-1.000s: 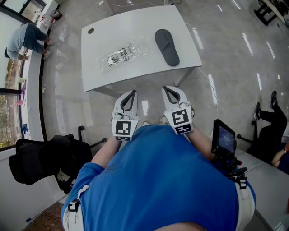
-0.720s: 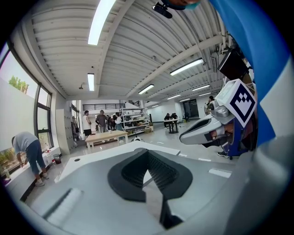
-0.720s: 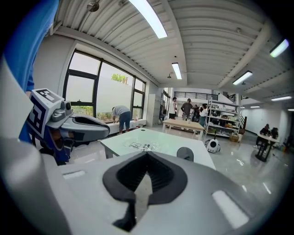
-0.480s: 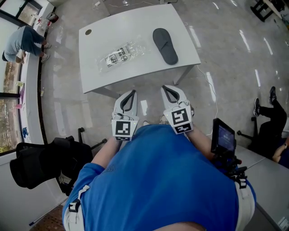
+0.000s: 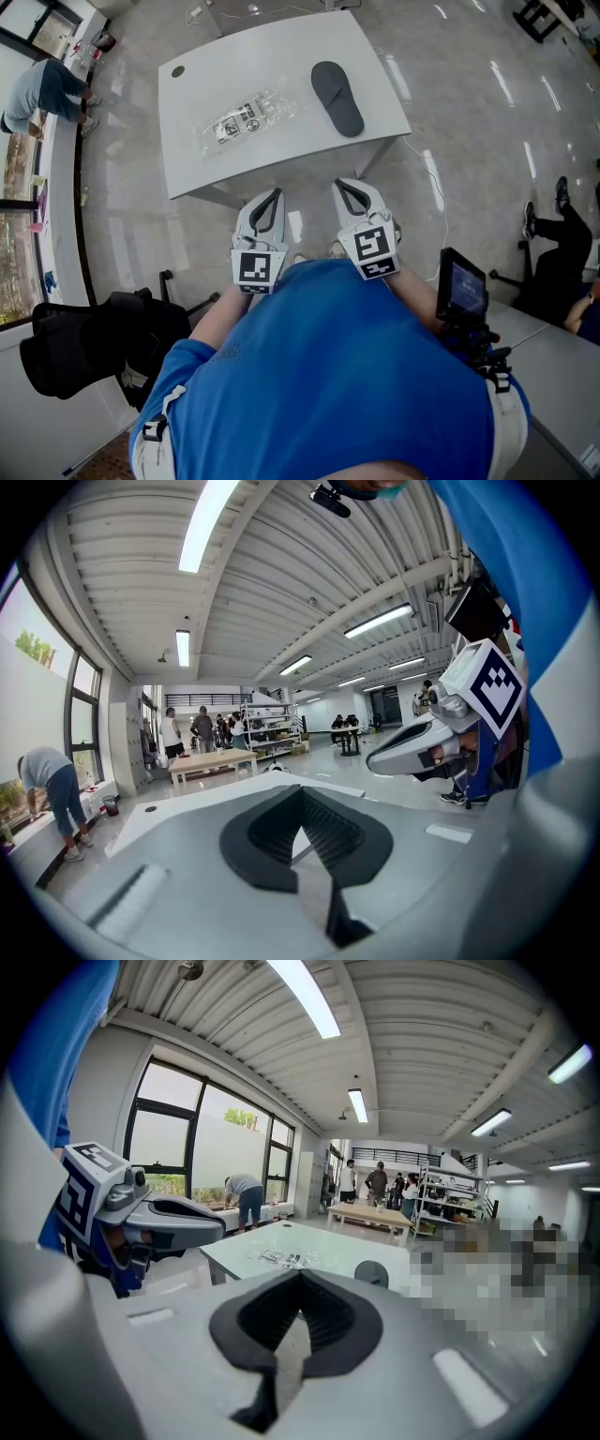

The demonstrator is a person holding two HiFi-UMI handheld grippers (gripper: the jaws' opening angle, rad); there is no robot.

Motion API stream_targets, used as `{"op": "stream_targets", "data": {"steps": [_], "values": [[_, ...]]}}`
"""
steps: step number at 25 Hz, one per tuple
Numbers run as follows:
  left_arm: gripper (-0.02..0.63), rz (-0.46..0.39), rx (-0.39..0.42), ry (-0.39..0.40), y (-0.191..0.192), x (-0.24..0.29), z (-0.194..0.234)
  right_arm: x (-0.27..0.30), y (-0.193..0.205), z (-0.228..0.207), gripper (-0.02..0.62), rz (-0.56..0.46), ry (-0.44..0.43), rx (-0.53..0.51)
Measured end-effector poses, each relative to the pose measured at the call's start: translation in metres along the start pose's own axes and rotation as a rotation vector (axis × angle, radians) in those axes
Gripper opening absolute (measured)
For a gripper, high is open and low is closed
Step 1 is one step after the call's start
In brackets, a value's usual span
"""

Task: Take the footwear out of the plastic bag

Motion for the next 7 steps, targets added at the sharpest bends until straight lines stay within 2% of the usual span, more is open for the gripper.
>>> {"op": "stream_targets", "data": {"steps": [7], "values": [[0.005, -0.006, 0.008, 0.011, -0.0033, 0.0045, -0.0043, -0.0014, 0.0013, -0.0049, 0.003, 0.001, 0.004, 0.001]]}}
Point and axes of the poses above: the fingertips, and each gripper's own axes: x forward along the fingers, z to its left, y out of its underside, the point moved 6 cm from there along -x, backward along the fingers, and after that the axes turned 15 degrees about y, right-handed, at the moved point
